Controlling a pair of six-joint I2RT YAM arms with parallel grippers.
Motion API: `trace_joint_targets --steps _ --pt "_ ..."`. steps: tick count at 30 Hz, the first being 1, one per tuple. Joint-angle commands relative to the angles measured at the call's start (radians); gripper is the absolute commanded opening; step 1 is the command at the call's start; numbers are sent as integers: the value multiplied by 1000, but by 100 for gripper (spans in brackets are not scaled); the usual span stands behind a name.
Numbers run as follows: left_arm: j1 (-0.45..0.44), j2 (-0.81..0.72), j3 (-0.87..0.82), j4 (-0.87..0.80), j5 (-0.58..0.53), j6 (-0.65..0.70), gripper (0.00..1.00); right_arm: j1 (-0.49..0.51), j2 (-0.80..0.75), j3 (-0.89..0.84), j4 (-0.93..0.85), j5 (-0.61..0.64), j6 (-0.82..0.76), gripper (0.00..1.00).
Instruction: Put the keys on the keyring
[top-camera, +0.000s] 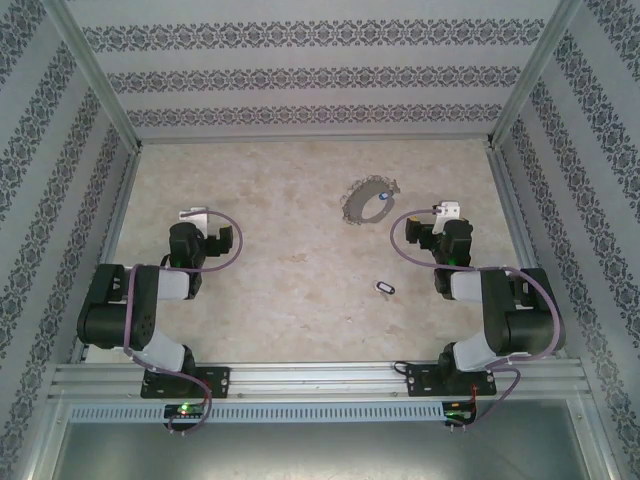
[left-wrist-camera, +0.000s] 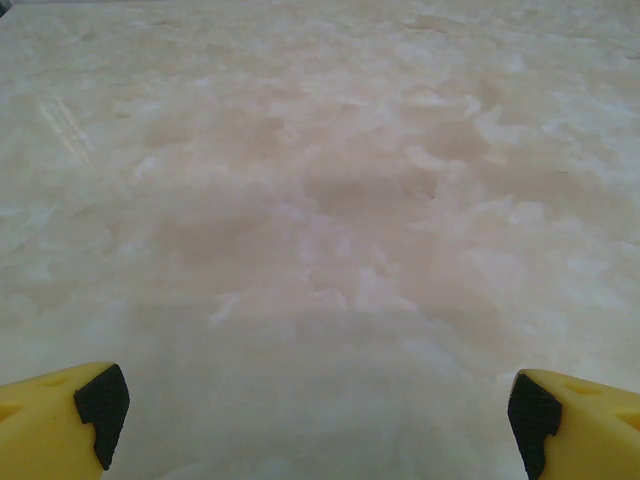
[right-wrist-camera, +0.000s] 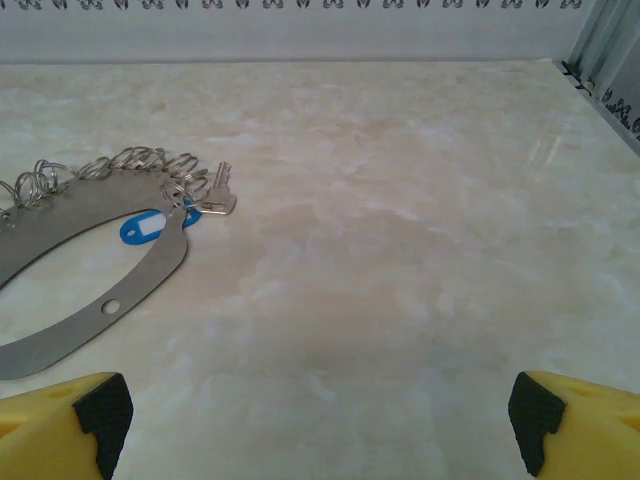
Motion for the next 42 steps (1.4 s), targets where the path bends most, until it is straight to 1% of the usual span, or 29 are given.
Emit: trace_joint_targets --steps 1,29,30,32,33,34,35,36,37,39,40,41,42 --pt "-10 12 19 41 10 10 99 10 7 20 36 -14 -3 98" --pt "-9 11 16 42 8 10 99 5 6 19 38 -17 1 98" --pt "-10 10 17 44 9 10 99 6 5 17 43 -2 2 98" --pt "-11 2 6 62 7 13 99 8 -30 6 43 106 45 98" --pt "-14 -33 8 32 19 25 99 7 -81 -5 20 155 62 98" --pt "-20 -90 27 -55 4 25 99 8 -156 -4 -48 182 69 98" --pt "-23 -147 59 -164 -22 10 99 8 -227 12 -139 181 71 98" --pt "-28 -204 96 -276 -51 -10 99 8 -315 46 -269 183 88 98" --pt "-31 -261 120 -347 -67 -35 99 5 -395 93 -403 193 127 98" --pt "-36 -352 150 -421 -86 -100 99 0 -502 195 -627 213 223 98" --pt "-37 -390 169 -463 -101 -144 99 -2 -535 230 -688 208 260 98" --pt "-38 -426 205 -530 -117 -202 99 -3 -563 244 -699 218 304 98" --pt "-38 -456 246 -605 -121 -249 99 -6 -589 227 -669 253 378 98"
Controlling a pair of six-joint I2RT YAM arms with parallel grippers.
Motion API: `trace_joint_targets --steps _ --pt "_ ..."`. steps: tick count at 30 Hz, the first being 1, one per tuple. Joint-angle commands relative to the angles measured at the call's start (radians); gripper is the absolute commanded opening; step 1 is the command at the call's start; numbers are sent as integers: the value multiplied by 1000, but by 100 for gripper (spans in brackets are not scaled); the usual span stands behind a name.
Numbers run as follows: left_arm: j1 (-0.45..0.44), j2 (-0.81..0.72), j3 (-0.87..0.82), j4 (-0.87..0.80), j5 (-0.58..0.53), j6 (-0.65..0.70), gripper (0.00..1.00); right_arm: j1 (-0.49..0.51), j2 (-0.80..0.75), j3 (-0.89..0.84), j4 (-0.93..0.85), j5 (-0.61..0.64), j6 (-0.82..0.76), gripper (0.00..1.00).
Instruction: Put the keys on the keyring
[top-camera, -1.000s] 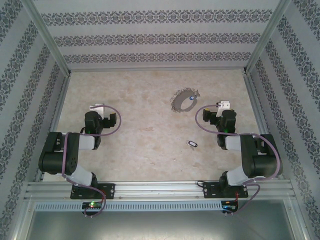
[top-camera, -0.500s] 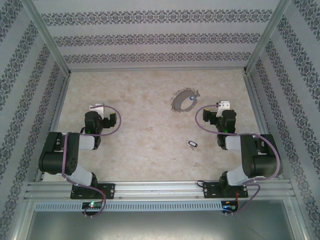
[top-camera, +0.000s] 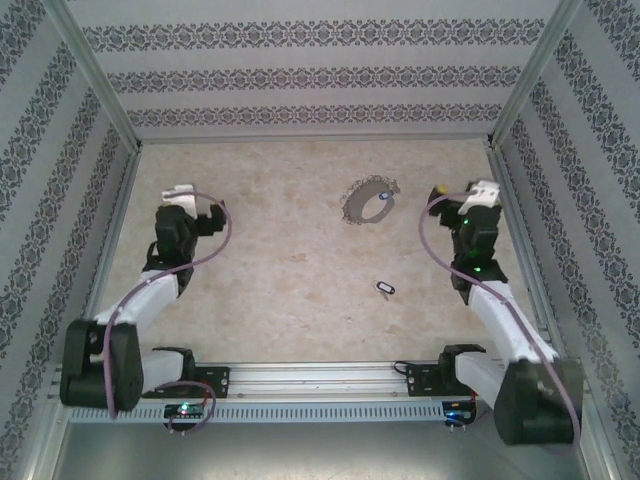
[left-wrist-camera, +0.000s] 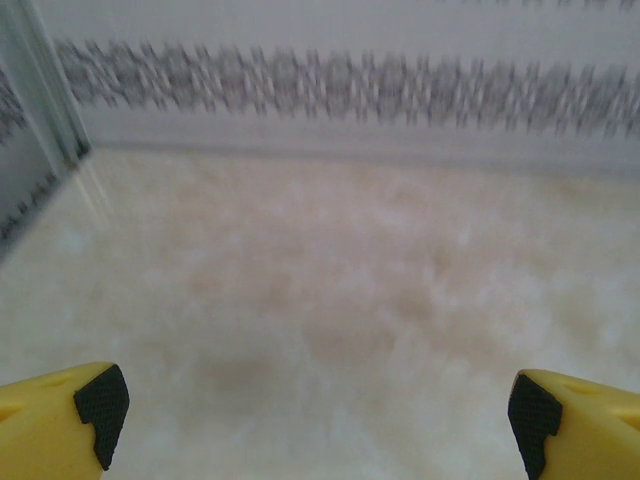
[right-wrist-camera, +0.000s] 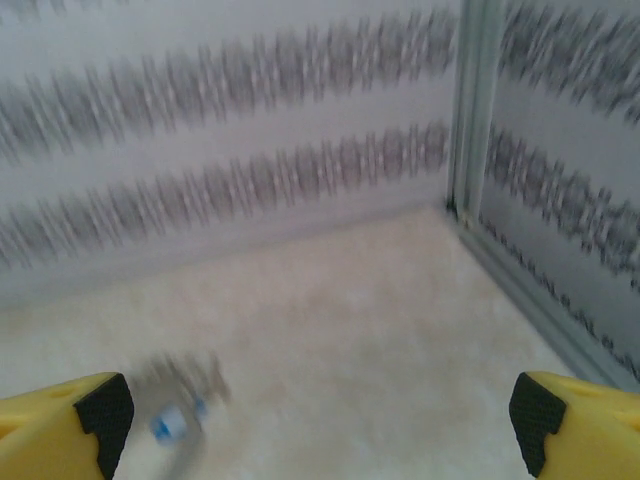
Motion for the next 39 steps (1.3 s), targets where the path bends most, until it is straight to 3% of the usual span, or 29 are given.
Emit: trace_joint_targets --steps 1,4,7,11,14,18,22,25,31,36,39 --pt "-9 -90 110 -283 -46 -176 99 -15 -91 -1 -151 97 272 98" --pt "-10 -135 241 -513 -122 -370 99 -27 -97 -24 -108 76 355 98" --pt "-10 -157 322 -670 -139 -521 99 42 7 77 -191 48 250 98" --pt "-10 -135 361 -668 23 -490 99 164 178 199 -295 60 180 98" --pt "-10 -74 414 -744 54 -483 99 230 348 316 -362 -45 140 97" --pt "-12 21 497 -889 99 -475 99 257 590 500 -463 -168 128 80" --pt "-13 58 498 -904 186 -461 99 265 801 695 -600 -260 110 64" --pt "-16 69 485 -907 202 -452 99 305 922 827 -696 -278 97 60" --pt "-18 106 494 -920 234 -434 99 331 1063 1014 -865 -205 34 60" --pt "-18 115 485 -903 246 -433 99 273 1084 958 -818 -391 74 63" --pt "-18 120 474 -875 249 -446 99 266 1106 942 -800 -475 81 73"
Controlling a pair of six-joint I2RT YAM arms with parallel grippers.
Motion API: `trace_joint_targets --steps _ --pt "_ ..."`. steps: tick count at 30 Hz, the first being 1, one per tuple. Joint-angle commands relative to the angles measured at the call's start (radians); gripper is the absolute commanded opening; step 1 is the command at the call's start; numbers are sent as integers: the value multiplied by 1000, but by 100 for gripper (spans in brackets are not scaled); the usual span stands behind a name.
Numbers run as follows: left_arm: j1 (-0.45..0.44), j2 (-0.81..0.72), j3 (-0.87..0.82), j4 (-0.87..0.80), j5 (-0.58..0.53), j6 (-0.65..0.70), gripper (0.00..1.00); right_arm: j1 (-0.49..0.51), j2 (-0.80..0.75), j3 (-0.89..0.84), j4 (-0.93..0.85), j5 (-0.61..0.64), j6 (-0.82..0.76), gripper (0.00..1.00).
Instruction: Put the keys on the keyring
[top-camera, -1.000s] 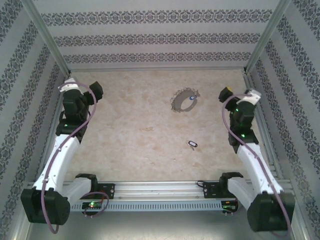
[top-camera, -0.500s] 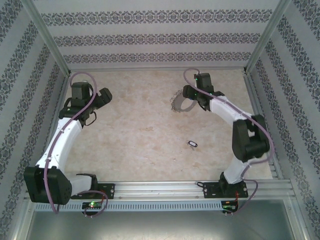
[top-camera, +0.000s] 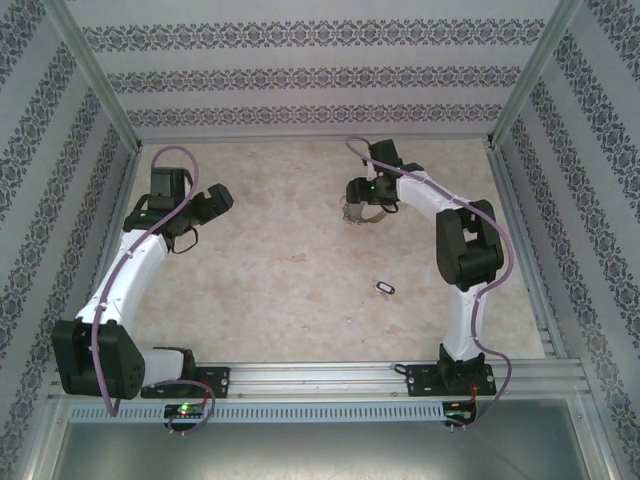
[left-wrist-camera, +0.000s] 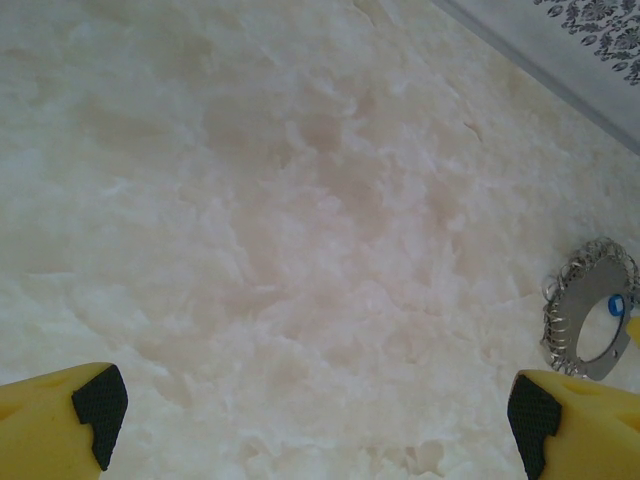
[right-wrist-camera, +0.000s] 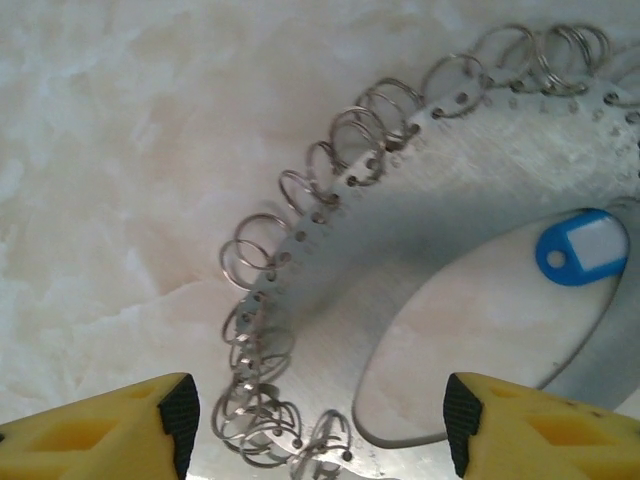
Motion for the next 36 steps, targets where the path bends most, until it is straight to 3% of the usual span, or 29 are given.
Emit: trace_joint_targets --steps 1,10,15,23,32,36 --pt "-11 10 -7 18 21 3 99 -6 49 -14 -14 -137 8 77" --pt "-11 24 -10 39 34 -10 99 10 163 117 -110 -179 2 91" --pt "-11 16 -15 35 18 -13 99 65 148 92 -126 -189 11 92" --pt "-12 31 -12 49 0 -37 99 226 110 -17 -85 -247 64 92" --pt "-13 43 -11 61 -24 -55 99 507 66 -21 -16 -221 147 93" --pt "-13 38 -34 70 -40 -71 99 549 21 -64 88 -259 208 93"
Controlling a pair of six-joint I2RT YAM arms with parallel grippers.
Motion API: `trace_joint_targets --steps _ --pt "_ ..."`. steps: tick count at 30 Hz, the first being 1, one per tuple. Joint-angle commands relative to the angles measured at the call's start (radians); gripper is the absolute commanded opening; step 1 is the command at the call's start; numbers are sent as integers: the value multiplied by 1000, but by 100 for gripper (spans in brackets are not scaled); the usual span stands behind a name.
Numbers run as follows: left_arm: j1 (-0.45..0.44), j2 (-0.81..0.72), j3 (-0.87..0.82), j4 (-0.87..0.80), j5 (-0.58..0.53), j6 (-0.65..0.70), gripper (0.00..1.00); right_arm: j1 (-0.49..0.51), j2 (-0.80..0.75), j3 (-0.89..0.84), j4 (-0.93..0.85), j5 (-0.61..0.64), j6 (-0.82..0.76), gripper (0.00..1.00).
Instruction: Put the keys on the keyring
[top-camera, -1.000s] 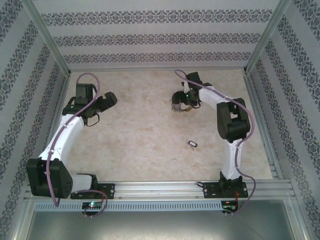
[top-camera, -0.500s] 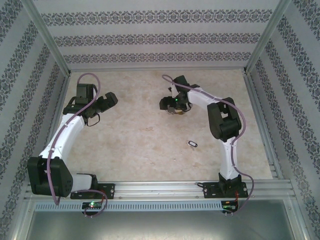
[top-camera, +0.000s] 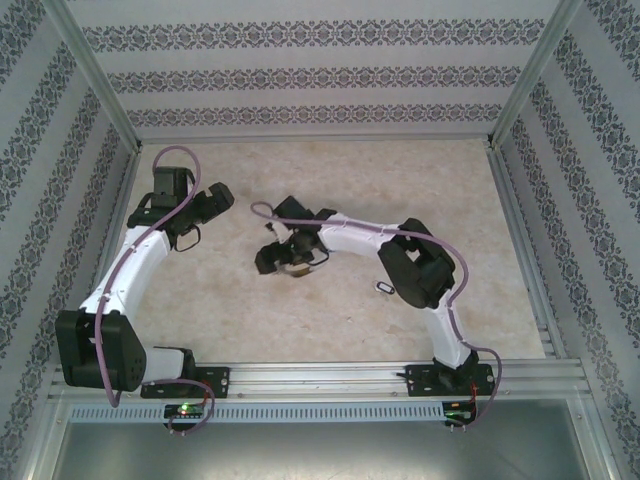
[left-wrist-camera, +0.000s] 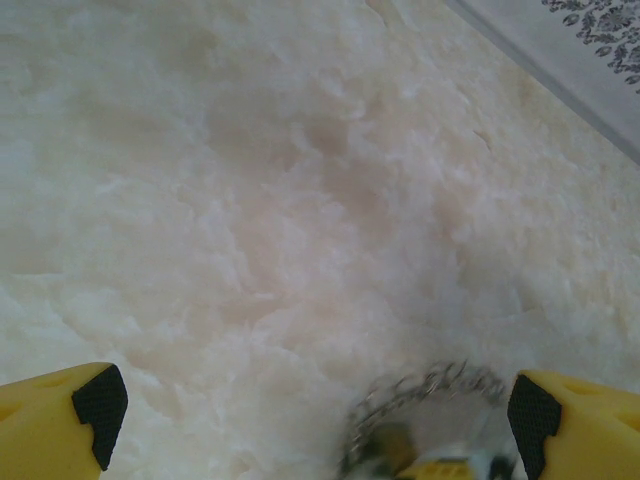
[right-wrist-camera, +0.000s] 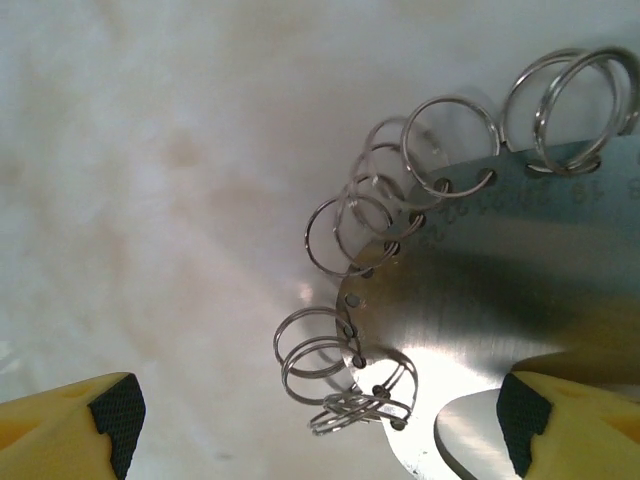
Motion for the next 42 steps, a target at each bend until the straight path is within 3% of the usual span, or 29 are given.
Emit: trace_joint_targets --steps 1,7,12,14,16,18,21,24,29,37,42 --pt "-12 -5 -36 46 -18 -17 99 0 -96 -75 77 -23 82 93" --pt "-39 -9 -100 193 59 21 99 -61 -360 -290 68 209 31 93" --pt "-105 4 -117 287 94 85 99 -168 -494 -419 57 213 39 87" --pt "-137 5 -127 310 91 101 99 -195 -479 -414 47 170 69 69" --pt "-154 4 -130 314 91 123 99 -203 -446 -389 53 120 153 60" --pt "-160 1 -119 278 69 141 99 -192 -415 -387 132 62 226 55" --pt "-165 -8 -124 236 68 141 99 -175 -371 -379 166 89 223 48" --pt "-177 -30 -154 209 96 157 100 -171 -337 -364 156 32 145 47" --pt "-201 -49 -123 93 -32 194 100 -110 -291 -388 153 -33 7 47" --pt "-201 2 -143 119 1 113 100 -90 -321 -396 87 155 -8 46" --pt "-201 44 -120 107 31 104 100 -134 -321 -328 29 282 -78 43"
